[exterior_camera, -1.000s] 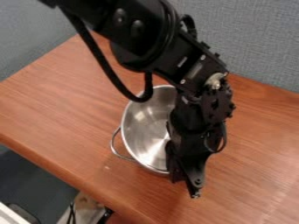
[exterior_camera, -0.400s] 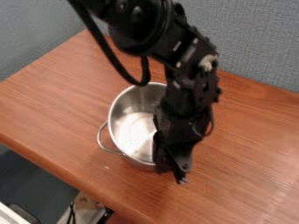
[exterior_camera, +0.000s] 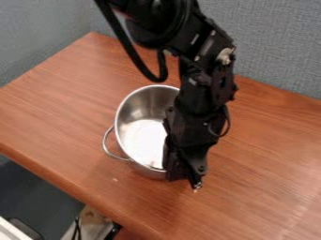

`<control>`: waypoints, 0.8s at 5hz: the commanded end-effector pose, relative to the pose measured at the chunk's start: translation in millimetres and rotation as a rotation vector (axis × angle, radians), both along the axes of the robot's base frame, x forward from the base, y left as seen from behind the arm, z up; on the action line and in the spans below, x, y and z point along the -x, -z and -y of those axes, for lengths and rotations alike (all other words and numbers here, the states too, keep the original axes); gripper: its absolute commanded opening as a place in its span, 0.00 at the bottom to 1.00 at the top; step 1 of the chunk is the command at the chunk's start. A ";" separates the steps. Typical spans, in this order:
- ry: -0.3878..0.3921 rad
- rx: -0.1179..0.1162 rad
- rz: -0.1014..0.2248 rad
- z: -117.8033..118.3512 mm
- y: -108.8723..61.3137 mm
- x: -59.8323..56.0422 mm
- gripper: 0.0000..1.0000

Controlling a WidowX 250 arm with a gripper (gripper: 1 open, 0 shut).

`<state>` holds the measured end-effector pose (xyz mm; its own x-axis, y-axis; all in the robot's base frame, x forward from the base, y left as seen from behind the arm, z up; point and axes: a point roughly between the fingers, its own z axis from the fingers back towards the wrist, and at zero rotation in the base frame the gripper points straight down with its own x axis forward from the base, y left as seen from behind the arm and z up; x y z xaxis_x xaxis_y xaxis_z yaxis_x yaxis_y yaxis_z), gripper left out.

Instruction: Move the red object from the metal pot to the table

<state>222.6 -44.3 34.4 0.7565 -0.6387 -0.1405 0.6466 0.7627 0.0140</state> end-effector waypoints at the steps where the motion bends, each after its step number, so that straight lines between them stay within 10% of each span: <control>1: -0.019 0.005 -0.167 1.7 34.0 17.7 0.00; 3: 0.126 0.004 -0.224 3.1 32.1 41.0 0.00; 4: 0.092 0.023 -0.214 -22.5 29.7 47.7 1.00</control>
<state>197.4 -31.2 18.7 0.6538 -0.7277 -0.2074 0.7296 0.6789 -0.0825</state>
